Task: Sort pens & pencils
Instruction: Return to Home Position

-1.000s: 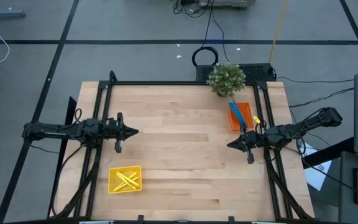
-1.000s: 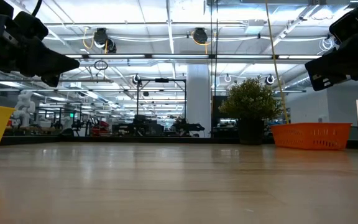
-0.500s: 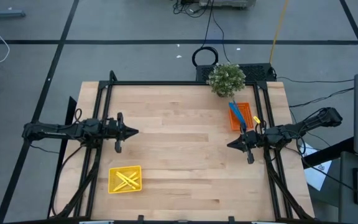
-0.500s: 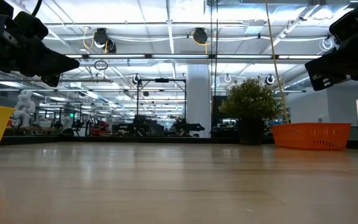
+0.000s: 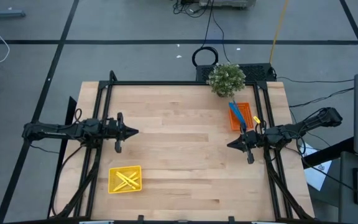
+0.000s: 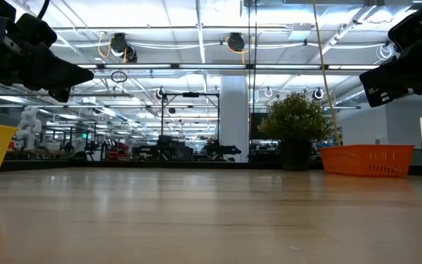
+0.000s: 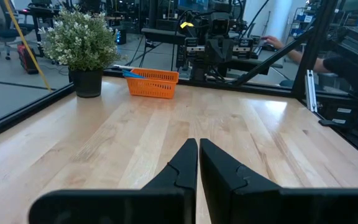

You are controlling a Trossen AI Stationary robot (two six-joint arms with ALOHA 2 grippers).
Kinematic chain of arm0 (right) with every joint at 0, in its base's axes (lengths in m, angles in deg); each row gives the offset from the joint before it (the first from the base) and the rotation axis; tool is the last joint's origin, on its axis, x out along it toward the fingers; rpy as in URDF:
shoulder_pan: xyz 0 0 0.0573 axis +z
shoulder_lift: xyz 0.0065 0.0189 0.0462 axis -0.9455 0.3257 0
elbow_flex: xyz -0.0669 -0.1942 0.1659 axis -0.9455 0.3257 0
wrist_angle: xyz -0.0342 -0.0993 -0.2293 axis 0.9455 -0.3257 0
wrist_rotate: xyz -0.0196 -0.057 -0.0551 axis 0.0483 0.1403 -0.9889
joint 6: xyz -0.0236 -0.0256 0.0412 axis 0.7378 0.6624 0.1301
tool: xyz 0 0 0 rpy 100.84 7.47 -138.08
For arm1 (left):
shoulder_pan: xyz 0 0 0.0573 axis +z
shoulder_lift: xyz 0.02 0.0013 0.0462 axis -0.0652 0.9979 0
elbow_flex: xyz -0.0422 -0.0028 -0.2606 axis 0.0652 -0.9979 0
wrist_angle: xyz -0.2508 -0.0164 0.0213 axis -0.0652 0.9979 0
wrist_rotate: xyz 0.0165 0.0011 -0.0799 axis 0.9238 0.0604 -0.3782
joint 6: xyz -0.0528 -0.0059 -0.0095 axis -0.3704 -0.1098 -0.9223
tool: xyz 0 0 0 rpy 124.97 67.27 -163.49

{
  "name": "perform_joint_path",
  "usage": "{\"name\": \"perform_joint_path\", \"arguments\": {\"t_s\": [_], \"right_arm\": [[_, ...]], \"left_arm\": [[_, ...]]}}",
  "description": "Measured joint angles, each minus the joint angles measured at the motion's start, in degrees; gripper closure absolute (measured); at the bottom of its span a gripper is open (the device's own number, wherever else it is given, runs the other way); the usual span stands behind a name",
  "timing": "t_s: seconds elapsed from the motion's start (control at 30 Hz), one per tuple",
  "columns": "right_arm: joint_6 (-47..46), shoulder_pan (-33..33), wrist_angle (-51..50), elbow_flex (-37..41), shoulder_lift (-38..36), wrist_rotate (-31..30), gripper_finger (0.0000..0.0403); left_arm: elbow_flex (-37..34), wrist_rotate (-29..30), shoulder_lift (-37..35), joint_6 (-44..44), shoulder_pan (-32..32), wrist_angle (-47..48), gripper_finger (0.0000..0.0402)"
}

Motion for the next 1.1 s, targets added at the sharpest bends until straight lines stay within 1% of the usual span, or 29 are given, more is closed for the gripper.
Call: {"name": "perform_joint_path", "arguments": {"t_s": [0.5, 0.67, 0.9, 1.1], "right_arm": [[0.0, -0.1, 0.0, 0.0, -0.7, 0.0, 0.0403], [0.0, -1.8, -0.1, 0.0, -3.9, 0.0, 0.0403], [0.0, -4.6, -0.1, 0.0, -10.7, 0.0, 0.0403], [0.0, -6.1, -0.2, 0.0, -14.4, 0.0, 0.0403]], "left_arm": [[0.0, 0.0, 0.0, 0.0, 0.0, 0.0, 0.0378], [0.0, 0.0, 0.0, 0.0, 0.0, 0.0, 0.0378], [0.0, 0.0, 0.0, 0.0, 0.0, 0.0, 0.0378], [0.0, 0.0, 0.0, 0.0, 0.0, 0.0, 0.0378]]}}
